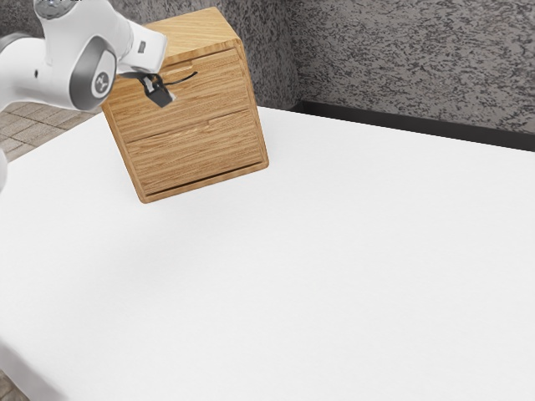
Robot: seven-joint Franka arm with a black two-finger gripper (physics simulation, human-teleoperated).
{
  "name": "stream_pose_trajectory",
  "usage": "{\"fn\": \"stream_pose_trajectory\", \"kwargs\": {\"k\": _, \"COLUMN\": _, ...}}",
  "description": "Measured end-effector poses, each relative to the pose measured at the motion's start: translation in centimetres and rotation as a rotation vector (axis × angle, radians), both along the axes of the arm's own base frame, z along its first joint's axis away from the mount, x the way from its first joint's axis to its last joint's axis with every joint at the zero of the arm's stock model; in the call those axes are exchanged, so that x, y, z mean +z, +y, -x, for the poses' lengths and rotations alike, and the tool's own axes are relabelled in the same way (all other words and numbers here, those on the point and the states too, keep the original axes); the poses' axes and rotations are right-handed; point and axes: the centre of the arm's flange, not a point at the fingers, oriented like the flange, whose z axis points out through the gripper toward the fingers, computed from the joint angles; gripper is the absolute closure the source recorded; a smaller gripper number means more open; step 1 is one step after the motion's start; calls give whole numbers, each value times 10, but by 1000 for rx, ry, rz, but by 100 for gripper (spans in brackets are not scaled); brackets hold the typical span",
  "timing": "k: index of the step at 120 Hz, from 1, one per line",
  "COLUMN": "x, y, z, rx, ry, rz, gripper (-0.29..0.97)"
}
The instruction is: Pull the drawer handle with one arm to open the drawer
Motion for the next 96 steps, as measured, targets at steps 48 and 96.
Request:
{"fn": "stream_pose_trajectory", "kwargs": {"k": 48, "x": -27, "y": 44, "z": 2, "rx": -62, "ry": 65, "rz": -99, "gripper": 0}}
{"fn": "stream_pose_trajectory", "kwargs": {"k": 96, "x": -41, "y": 30, "z": -19, "rx": -162, "ry": 62, "rz": -152, "gripper": 0}}
